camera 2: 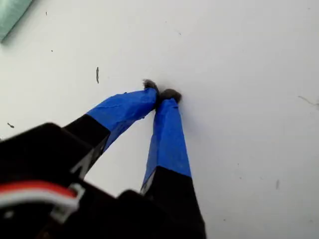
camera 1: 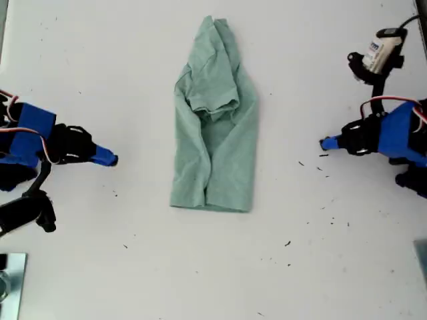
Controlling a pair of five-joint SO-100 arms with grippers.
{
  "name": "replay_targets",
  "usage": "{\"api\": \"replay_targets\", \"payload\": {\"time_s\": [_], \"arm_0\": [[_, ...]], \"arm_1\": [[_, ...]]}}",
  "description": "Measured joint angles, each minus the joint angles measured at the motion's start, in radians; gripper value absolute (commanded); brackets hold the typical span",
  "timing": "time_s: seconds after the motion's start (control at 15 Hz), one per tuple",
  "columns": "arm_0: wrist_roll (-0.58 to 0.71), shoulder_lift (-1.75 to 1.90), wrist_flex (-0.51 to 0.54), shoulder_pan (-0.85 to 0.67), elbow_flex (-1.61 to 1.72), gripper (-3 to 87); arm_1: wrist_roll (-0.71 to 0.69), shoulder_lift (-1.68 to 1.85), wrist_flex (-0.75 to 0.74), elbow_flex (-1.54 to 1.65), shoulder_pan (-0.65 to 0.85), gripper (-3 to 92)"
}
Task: Fold t shirt
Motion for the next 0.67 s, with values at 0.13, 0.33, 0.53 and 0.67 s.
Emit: {"api": "replay_targets", "payload": {"time_s": [0.13,0.33,0.53,0.67], "arm_0": [[-0.017,0.305,0.051,-0.003,0.172,-0.2],[-0.020,0.445,0.103,-0.002,0.201,-0.3],[-0.061,0.250,0.140,0.026,-0.023,-0.3],[-0.066,-0.198,0.232,0.097,-0.425,-0.3]], "arm_1": [[0.008,0.000,0.000,0.000,0.000,2.2],[0.034,0.009,0.014,0.000,-0.012,2.2],[0.144,-0.229,0.057,-0.215,-0.152,2.2],[0.175,-0.718,0.189,-0.719,-0.261,2.1]]}}
